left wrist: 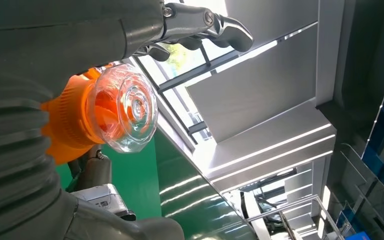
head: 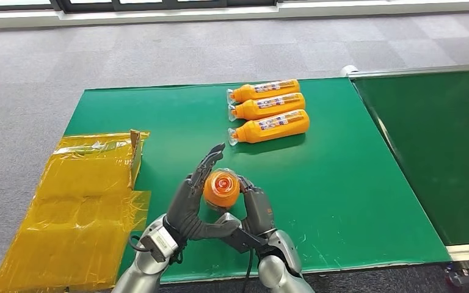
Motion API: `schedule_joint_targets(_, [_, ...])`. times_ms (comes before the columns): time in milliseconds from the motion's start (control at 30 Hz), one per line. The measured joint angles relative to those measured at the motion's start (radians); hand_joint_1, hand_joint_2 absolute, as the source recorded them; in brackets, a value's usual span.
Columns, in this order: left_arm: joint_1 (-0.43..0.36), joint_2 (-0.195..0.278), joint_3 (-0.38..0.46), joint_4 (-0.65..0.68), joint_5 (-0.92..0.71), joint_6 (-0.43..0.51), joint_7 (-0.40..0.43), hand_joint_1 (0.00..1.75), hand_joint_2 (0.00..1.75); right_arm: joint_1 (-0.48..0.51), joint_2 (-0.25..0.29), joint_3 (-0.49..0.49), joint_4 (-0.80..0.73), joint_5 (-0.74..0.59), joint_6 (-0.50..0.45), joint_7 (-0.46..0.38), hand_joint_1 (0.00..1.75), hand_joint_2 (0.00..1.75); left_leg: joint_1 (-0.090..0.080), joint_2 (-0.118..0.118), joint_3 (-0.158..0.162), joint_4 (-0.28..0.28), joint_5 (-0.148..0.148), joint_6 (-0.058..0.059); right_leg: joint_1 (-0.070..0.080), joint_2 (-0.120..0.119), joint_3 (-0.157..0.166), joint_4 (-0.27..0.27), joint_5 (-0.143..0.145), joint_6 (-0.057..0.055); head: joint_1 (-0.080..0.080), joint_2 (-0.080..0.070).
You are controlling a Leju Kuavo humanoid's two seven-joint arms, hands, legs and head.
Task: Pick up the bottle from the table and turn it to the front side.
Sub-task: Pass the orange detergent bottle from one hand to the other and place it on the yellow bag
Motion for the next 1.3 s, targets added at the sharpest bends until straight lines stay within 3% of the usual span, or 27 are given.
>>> schedule_joint_targets(267, [0.028,-0.014,0.037,-0.035,0.108,0.022,-0.019,0.0,1.75,0.044,-0.005,0.004,-0.048,-0.005,0.016,-0.025,1.75,1.75,0.0,0.001,-0.002,0.0,0.0,0.0,0.0,0.0,-0.003,0.0,0.0,0.0,0.0,0.0])
schedule_joint_targets(567, [0.079,-0.029,0.109,-0.23,0.253,0.185,-0.031,0.0,1.75,0.074,-0.004,0.015,-0.084,0.024,0.014,-0.01,1.75,1.75,0.001,0.001,-0.005,0.0,0.0,0.0,0.001,0.0,-0.005,0.0,0.0,0.0,0.0,0.0])
schedule_joint_targets(700, [0.108,-0.023,0.112,-0.381,0.308,0.273,-0.032,0.0,1.75,0.08,-0.004,0.015,-0.086,0.031,0.004,-0.009,1.75,1.75,0.001,0.001,-0.005,0.0,0.0,0.0,0.0,0.001,-0.006,0.0,-0.001,0.0,0.0,0.0])
schedule_joint_targets(867, [0.132,-0.015,0.113,-0.468,0.291,0.275,-0.031,0.0,1.75,0.087,-0.004,0.015,-0.089,0.034,-0.002,-0.008,1.75,1.75,0.001,0.001,-0.005,0.0,-0.001,0.0,0.0,0.0,-0.006,0.0,-0.001,0.0,0.0,0.0])
schedule_joint_targets(1167, [0.135,-0.005,0.113,-0.468,0.204,0.24,-0.029,0.0,1.75,0.093,-0.004,0.015,-0.095,0.035,0.01,-0.009,1.75,1.75,0.0,0.001,-0.005,0.0,0.0,0.0,0.0,0.0,-0.006,0.0,-0.001,-0.001,0.0,0.0])
schedule_joint_targets(1300, [0.124,0.007,0.113,-0.405,0.083,0.141,-0.022,0.0,1.75,0.102,-0.006,0.015,-0.109,-0.114,0.164,-0.112,1.75,1.75,0.0,0.001,-0.005,0.0,0.0,0.0,0.0,0.001,-0.007,0.0,-0.001,-0.001,0.0,0.0])
